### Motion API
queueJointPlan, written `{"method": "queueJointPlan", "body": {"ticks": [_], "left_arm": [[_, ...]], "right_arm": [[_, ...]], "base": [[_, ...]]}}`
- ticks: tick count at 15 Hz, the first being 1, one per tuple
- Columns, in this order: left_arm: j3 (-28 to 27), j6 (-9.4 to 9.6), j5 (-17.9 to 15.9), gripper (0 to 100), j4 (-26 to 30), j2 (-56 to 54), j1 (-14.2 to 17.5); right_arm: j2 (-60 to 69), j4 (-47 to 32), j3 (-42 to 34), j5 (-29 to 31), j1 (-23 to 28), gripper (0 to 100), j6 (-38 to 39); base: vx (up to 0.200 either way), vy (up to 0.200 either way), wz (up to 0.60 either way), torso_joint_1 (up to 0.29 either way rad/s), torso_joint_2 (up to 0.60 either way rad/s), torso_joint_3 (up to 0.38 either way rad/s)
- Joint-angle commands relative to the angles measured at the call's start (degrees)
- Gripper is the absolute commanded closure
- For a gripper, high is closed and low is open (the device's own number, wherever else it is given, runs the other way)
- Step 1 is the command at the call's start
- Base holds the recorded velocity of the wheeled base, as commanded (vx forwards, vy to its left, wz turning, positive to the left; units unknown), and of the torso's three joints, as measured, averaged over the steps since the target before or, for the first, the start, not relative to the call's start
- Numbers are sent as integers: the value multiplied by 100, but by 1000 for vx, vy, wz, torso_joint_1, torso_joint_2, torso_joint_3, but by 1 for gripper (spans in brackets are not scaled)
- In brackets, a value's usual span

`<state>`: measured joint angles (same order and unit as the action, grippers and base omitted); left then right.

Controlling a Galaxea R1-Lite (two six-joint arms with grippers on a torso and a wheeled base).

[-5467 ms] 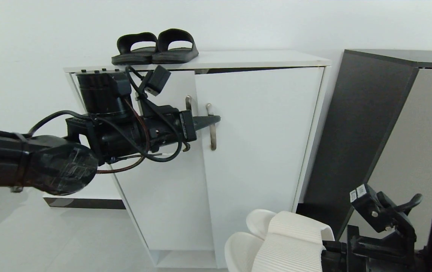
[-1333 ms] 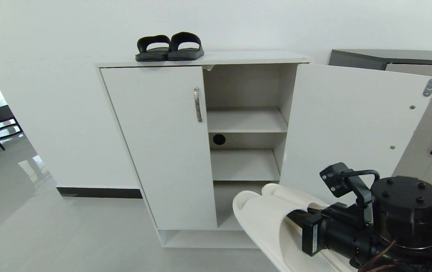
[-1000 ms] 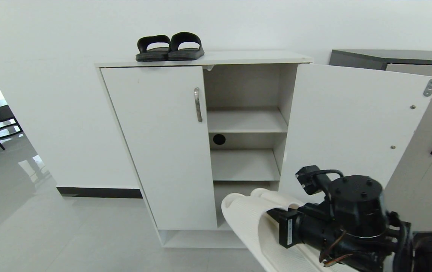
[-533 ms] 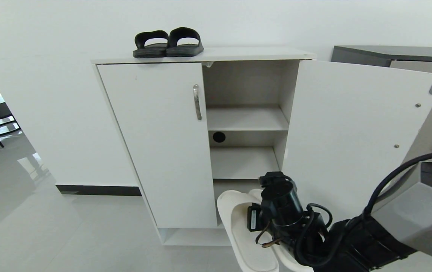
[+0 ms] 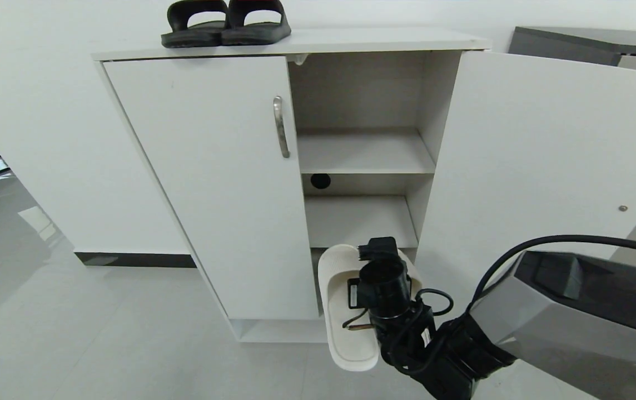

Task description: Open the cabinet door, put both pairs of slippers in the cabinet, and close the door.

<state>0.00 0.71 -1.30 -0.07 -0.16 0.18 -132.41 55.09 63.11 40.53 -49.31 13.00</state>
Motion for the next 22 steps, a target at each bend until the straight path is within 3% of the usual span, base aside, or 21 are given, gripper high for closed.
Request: {"method": "queueJointPlan", "body": {"ticks": [1, 9, 12, 18, 22], "left_arm": [[0, 0, -1, 100, -1, 16, -1], [0, 17, -1, 100, -1, 16, -1], [0, 26, -1, 100, -1, 16, -1], [0, -44, 16, 100, -1, 16, -1], [0, -62, 34, 100, -1, 16, -1]], "right_arm": [[-417, 195, 430, 244, 53, 100, -271], [-505, 406, 711, 561, 106, 100, -675], [-399, 977, 694, 710, 115, 100, -1185], [-408, 995, 711, 719, 115, 100, -1220], [-505, 995, 694, 666, 115, 100, -1264]], "base": [[0, 0, 0, -2, 2, -217], [0, 0, 0, 5, 2, -180], [0, 0, 0, 0, 0, 0], [0, 0, 0, 0, 0, 0], [200, 0, 0, -1, 1, 0]]}}
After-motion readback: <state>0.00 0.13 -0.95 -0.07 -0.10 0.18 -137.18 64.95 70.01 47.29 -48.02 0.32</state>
